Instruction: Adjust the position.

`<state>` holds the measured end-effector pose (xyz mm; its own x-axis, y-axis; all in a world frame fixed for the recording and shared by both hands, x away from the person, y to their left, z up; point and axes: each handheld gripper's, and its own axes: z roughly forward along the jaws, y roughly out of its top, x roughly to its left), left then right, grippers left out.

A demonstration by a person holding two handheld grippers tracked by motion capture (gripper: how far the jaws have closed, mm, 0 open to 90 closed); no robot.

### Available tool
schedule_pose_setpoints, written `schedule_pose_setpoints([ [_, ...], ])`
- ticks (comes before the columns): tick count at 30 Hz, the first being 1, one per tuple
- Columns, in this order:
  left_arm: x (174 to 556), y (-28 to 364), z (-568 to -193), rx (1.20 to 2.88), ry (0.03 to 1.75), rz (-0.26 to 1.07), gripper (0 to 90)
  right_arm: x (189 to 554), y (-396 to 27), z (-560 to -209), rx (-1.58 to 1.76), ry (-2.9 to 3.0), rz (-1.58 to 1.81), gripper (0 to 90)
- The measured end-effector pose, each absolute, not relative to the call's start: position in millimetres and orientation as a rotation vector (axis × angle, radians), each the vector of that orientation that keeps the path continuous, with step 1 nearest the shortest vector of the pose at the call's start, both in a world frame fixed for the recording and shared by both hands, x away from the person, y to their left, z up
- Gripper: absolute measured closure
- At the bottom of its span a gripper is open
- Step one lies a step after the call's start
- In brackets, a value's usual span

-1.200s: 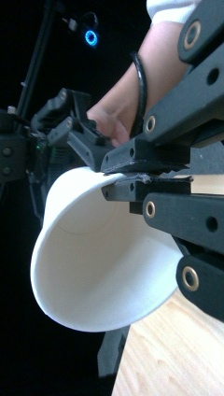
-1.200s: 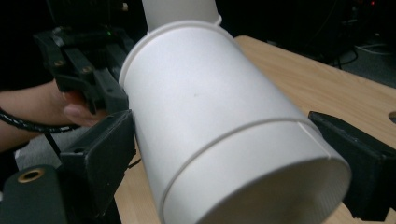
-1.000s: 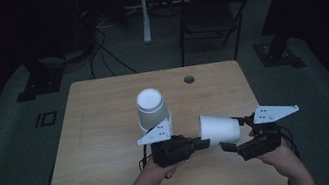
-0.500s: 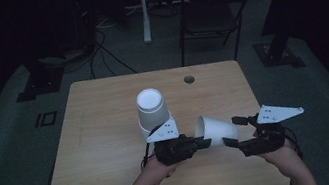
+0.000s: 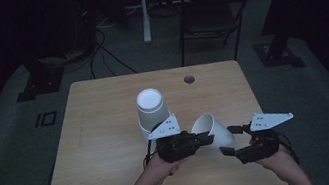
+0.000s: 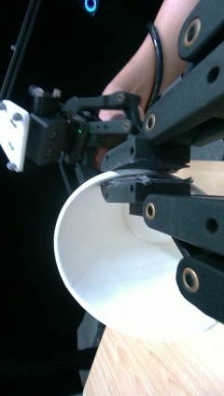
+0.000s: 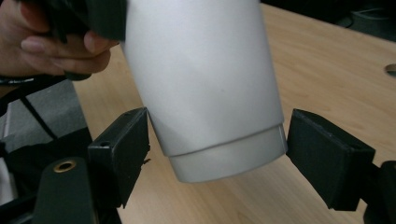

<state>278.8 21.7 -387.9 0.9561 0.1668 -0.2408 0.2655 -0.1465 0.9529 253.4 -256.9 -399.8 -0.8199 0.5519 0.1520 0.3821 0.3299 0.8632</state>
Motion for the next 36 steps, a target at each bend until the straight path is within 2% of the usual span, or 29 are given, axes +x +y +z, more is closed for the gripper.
schedule_pose_setpoints([
  [15,273,5,-388,1.721,0.28,-0.153,82.3,256,-236,-408,0.799,2.485,1.45,19.5],
  [25,273,3,-387,1.715,0.281,-0.114,81.2,259,-225,-417,0.83,2.477,1.492,21.2],
  [29,271,6,-385,1.703,0.288,-0.118,67.4,260,-229,-418,0.864,2.453,1.472,21.3],
  [30,270,8,-384,1.695,0.287,-0.116,66.7,260,-231,-418,0.871,2.445,1.461,21.3],
  [34,265,16,-381,1.686,0.298,-0.05,53.3,261,-248,-420,0.955,2.388,1.476,21.4],
  [36,266,19,-381,1.686,0.316,-0.046,53.2,260,-257,-419,0.991,2.348,1.51,21.4],
])
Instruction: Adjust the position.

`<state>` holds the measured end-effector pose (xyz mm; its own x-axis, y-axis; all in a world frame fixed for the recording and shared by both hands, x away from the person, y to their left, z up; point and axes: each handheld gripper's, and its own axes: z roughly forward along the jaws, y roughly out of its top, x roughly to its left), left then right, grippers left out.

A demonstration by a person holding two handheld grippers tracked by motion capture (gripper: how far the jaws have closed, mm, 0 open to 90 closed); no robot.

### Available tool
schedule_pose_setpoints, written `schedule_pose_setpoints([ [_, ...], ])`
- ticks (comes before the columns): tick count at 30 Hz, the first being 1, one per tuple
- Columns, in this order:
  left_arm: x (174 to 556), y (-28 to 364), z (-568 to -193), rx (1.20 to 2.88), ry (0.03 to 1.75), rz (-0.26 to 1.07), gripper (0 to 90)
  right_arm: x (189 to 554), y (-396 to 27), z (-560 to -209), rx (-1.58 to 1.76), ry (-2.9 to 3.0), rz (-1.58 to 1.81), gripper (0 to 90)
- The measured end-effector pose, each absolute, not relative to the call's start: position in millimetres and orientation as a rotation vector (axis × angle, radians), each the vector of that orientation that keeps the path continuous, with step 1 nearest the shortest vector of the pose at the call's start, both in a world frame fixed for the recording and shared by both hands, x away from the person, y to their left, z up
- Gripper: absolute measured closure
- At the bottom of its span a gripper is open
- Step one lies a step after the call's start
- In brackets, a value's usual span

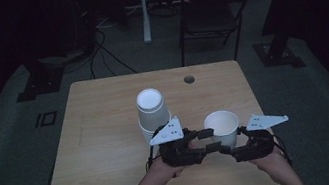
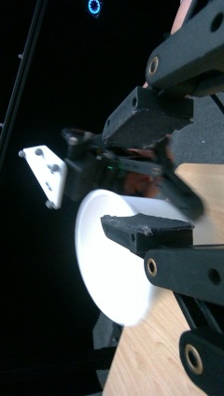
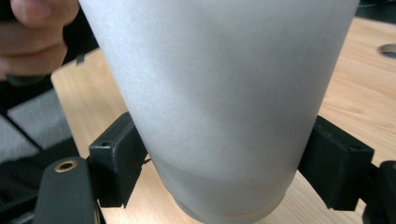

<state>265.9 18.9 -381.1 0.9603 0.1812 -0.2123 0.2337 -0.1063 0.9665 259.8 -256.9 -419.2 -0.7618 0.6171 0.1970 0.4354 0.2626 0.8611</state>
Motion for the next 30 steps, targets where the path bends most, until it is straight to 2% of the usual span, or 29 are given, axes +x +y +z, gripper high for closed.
schedule_pose_setpoints([
  [6,272,15,-387,1.715,0.409,-0.024,47.2,254,-272,-413,0.994,2.296,1.568,21.4],
  [8,273,11,-389,1.722,0.411,-0.041,39.5,252,-270,-412,0.984,2.298,1.568,21.4],
  [18,270,-3,-386,1.766,0.354,-0.032,36.0,253,-256,-416,0.941,2.365,1.531,22.0],
  [20,270,-4,-387,1.769,0.36,-0.027,28.2,256,-256,-417,0.953,2.351,1.533,22.2],
  [22,270,-5,-388,1.785,0.376,0.012,25.7,257,-258,-417,0.964,2.333,1.542,22.3],
  [24,270,-4,-391,1.798,0.369,0.016,17.3,258,-258,-416,0.972,2.32,1.537,22.3],
  [30,270,0,-393,1.811,0.411,0.066,15.0,258,-262,-416,0.984,2.311,1.515,22.3],
])
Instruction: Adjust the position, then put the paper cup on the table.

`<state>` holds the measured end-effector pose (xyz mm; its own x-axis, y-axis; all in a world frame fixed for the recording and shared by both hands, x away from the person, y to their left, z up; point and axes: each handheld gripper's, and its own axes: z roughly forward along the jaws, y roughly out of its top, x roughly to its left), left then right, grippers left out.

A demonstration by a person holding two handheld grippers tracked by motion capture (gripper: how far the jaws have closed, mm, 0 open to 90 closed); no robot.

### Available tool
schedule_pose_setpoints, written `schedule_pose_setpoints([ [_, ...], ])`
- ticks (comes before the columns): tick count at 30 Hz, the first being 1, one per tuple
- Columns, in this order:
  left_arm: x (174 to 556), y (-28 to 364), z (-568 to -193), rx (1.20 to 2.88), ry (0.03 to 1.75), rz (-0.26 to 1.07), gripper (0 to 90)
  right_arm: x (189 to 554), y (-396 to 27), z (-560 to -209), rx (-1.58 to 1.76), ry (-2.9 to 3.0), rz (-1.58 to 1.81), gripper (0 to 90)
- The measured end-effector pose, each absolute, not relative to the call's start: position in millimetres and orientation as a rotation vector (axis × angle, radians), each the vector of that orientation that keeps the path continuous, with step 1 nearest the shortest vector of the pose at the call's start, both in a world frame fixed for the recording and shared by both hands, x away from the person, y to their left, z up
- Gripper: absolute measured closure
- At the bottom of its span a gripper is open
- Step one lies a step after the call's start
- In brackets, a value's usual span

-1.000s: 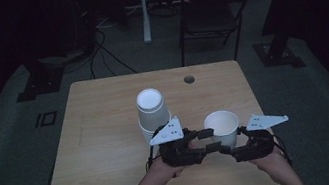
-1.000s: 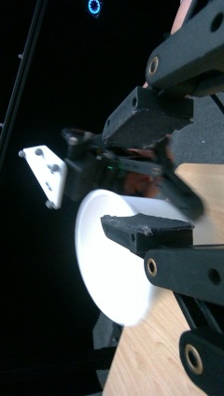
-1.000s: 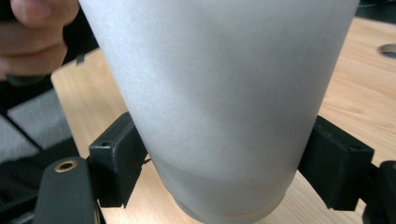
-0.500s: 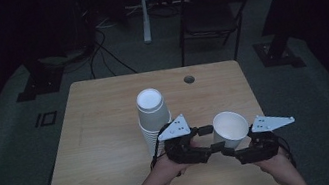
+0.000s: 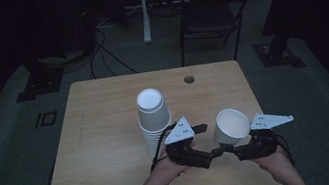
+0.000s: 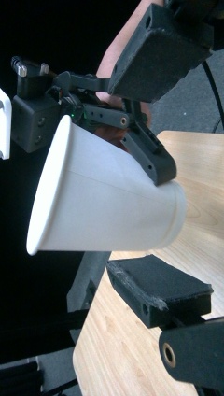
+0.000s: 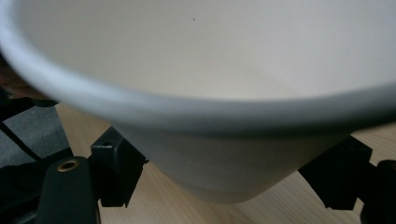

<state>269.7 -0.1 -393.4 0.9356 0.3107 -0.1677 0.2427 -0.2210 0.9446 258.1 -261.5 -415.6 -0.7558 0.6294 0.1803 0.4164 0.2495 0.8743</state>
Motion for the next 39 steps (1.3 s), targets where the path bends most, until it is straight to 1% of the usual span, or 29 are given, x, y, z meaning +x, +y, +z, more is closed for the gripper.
schedule_pose_setpoints([
  [3,269,2,-393,1.814,0.418,0.09,14.7,258,-263,-415,1.001,2.295,1.52,22.3],
  [10,261,6,-393,1.826,0.446,0.122,10.0,260,-263,-417,1.018,2.274,1.501,22.2],
  [24,237,31,-398,1.874,0.444,0.184,10.1,271,-260,-420,1.054,2.23,1.455,22.2],
  [35,222,71,-417,1.894,0.511,0.239,10.1,278,-256,-428,1.081,2.226,1.439,22.3],
  [39,220,85,-424,1.9,0.547,0.283,10.1,281,-254,-430,1.093,2.223,1.422,22.3],
])
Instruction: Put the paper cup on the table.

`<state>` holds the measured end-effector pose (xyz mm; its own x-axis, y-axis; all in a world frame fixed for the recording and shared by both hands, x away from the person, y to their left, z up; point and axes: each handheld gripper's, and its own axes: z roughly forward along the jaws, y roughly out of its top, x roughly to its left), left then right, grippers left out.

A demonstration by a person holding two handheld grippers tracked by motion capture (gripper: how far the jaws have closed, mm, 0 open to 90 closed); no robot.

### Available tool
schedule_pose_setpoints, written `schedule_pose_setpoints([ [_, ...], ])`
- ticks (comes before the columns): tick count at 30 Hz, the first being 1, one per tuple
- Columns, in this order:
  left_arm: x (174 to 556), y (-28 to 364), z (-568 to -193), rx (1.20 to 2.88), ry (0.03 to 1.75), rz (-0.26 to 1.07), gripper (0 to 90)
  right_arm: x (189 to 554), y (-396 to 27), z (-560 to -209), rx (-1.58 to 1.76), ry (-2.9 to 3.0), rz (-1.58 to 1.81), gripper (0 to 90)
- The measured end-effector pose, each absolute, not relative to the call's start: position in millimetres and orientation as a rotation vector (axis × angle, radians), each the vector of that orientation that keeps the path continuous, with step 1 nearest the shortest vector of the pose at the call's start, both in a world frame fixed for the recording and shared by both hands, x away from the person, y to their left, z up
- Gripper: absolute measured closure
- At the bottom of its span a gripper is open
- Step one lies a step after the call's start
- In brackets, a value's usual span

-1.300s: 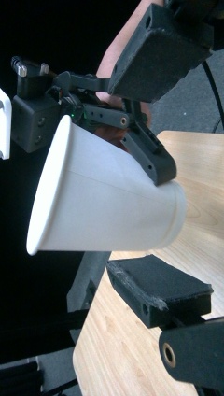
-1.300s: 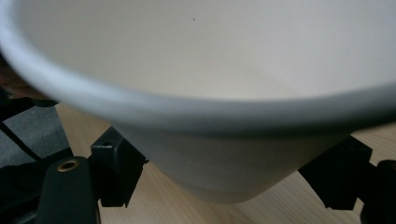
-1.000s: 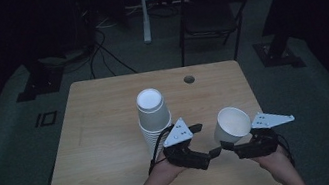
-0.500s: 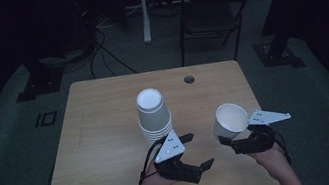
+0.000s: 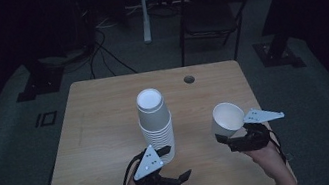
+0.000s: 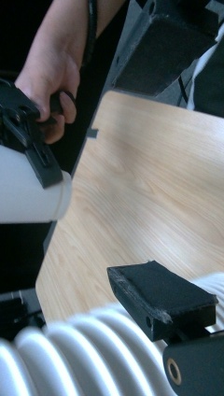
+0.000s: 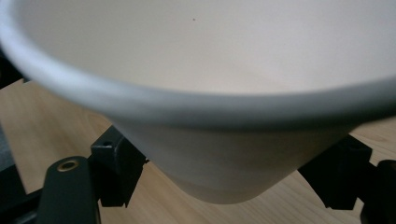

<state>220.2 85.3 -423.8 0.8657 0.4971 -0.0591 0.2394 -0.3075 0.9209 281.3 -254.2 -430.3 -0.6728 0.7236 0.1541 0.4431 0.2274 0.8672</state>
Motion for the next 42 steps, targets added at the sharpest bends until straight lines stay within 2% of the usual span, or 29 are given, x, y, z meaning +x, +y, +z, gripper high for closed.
schedule_pose_setpoints([
  [7,222,112,-439,1.901,0.613,0.305,10.1,290,-252,-436,1.11,2.215,1.397,22.2],
  [13,227,144,-457,1.885,0.727,0.382,10.1,300,-250,-442,1.147,2.186,1.38,22.3],
  [26,245,186,-482,1.892,0.869,0.474,10.0,324,-243,-455,1.224,2.14,1.302,22.3],
  [42,265,238,-515,1.826,1.212,0.583,9.4,355,-233,-471,1.339,2.071,1.245,22.3],
])
